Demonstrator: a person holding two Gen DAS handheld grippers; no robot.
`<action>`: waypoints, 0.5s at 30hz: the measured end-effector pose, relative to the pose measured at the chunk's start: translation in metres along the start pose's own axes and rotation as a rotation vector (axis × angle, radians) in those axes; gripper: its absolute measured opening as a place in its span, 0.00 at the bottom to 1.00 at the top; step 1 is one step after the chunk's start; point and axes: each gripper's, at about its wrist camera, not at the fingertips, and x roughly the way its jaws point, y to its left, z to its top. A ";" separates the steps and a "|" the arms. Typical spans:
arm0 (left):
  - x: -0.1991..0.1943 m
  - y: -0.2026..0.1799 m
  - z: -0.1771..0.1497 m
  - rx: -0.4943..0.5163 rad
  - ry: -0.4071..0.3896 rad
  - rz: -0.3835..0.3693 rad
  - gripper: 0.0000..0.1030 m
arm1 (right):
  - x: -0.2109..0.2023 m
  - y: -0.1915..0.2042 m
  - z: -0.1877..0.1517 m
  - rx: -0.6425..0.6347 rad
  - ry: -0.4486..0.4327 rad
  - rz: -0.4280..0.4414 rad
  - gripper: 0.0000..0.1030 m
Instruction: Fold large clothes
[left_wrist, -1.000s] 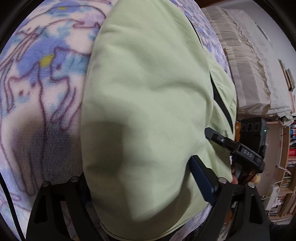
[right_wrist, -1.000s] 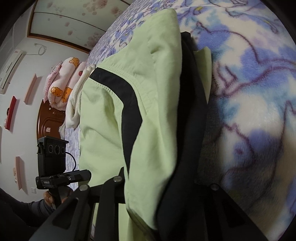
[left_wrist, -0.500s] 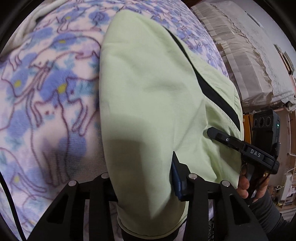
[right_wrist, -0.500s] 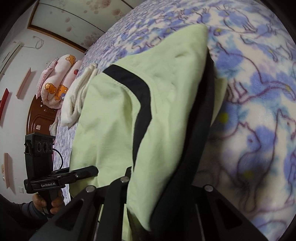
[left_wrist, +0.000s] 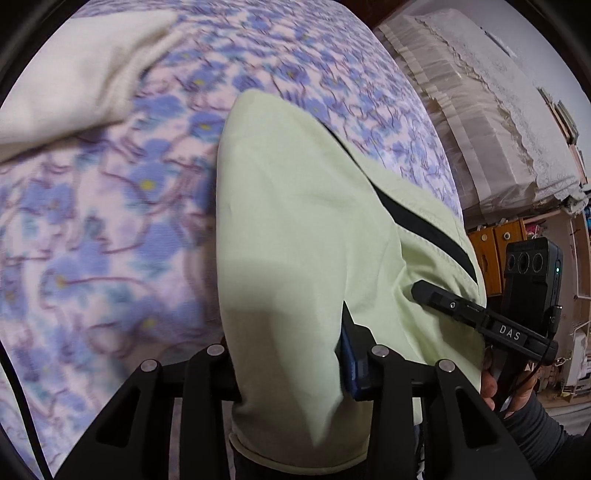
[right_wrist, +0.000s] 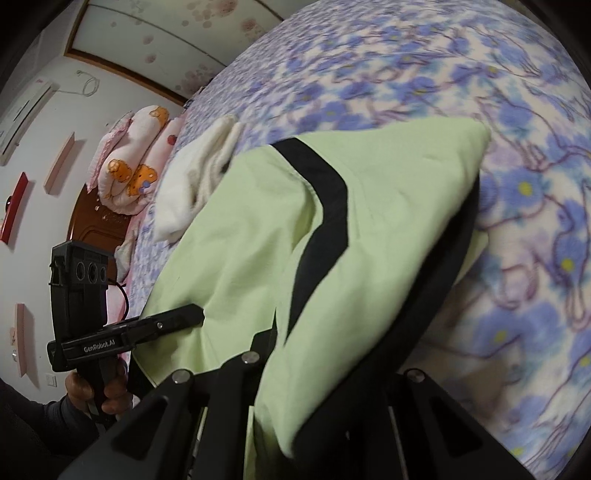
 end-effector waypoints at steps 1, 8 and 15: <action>-0.012 0.006 -0.001 -0.007 -0.011 0.002 0.35 | 0.001 0.012 0.001 -0.011 -0.002 0.007 0.10; -0.095 0.049 0.003 -0.060 -0.120 0.010 0.35 | 0.010 0.101 0.024 -0.129 -0.042 0.080 0.10; -0.176 0.089 0.033 -0.064 -0.284 0.035 0.35 | 0.021 0.183 0.065 -0.274 -0.104 0.160 0.10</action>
